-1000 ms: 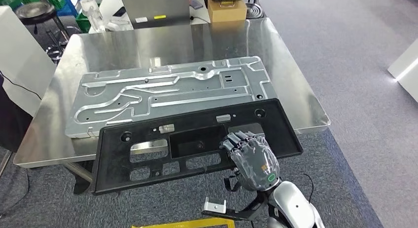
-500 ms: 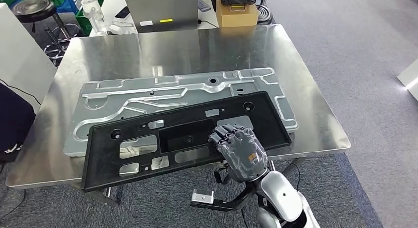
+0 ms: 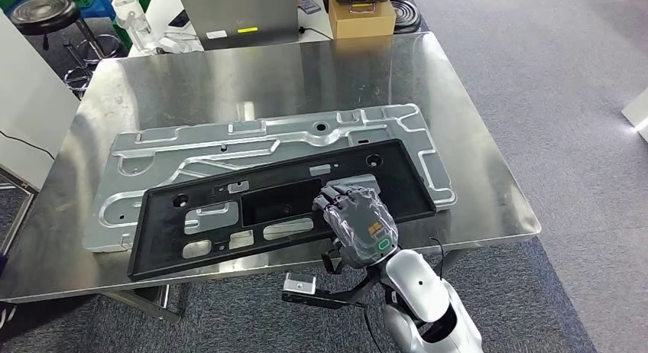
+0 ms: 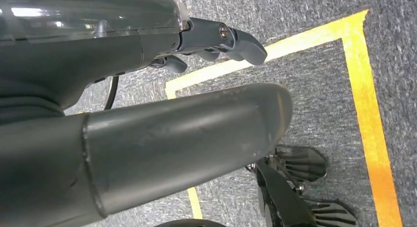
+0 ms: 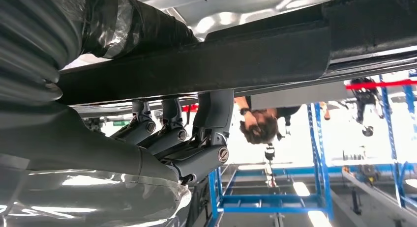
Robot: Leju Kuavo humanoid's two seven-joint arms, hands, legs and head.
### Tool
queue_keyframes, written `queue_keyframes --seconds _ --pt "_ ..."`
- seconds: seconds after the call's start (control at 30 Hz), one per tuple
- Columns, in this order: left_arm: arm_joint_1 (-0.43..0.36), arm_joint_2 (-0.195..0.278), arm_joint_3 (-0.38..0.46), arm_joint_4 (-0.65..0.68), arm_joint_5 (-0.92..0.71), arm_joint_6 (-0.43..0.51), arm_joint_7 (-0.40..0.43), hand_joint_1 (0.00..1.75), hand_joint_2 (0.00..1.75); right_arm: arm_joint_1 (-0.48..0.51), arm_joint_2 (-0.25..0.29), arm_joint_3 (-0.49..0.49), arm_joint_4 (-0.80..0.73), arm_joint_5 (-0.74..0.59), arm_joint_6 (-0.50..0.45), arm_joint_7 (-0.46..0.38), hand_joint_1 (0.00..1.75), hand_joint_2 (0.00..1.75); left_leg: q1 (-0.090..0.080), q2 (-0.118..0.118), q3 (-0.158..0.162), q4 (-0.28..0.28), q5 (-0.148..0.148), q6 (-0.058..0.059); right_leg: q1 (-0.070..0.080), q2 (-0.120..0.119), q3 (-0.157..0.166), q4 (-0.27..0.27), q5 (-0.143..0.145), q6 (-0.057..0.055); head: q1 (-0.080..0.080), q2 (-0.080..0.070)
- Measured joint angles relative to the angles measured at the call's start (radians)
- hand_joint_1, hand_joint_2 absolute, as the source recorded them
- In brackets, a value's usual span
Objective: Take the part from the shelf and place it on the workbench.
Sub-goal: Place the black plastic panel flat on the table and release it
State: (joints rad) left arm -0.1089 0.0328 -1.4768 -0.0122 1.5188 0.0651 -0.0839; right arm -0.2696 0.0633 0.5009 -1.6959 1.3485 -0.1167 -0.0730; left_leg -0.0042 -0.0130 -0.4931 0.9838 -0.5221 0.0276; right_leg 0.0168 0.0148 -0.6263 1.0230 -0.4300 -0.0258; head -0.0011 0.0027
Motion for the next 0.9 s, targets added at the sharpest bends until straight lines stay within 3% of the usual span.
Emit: queue_keyframes --seconds 0.2,0.5,0.9 --pt "0.000 0.004 -0.029 0.000 0.000 -0.016 -0.010 0.00 0.00 -0.093 0.001 -0.050 0.145 0.027 0.033 0.049 1.75 1.75 0.000 0.000 -0.001 0.000 0.002 -0.002 -0.001 0.000 0.002 0.000 0.002 0.000 0.000 0.000" --pt "-0.001 0.018 -0.063 0.000 0.005 -0.020 -0.016 0.00 0.00 -0.257 0.000 -0.226 0.481 0.115 0.026 0.092 1.75 1.75 0.000 0.000 0.001 0.002 0.003 -0.003 -0.004 -0.001 0.002 0.001 0.004 0.001 0.000 0.000" --pt "-0.003 0.026 -0.072 0.000 0.014 -0.018 -0.023 0.00 0.00 -0.334 0.000 -0.354 0.708 0.166 0.017 0.111 1.75 1.75 -0.002 0.000 0.005 0.002 0.003 -0.002 -0.004 -0.002 0.004 0.000 0.004 0.001 0.000 0.000"
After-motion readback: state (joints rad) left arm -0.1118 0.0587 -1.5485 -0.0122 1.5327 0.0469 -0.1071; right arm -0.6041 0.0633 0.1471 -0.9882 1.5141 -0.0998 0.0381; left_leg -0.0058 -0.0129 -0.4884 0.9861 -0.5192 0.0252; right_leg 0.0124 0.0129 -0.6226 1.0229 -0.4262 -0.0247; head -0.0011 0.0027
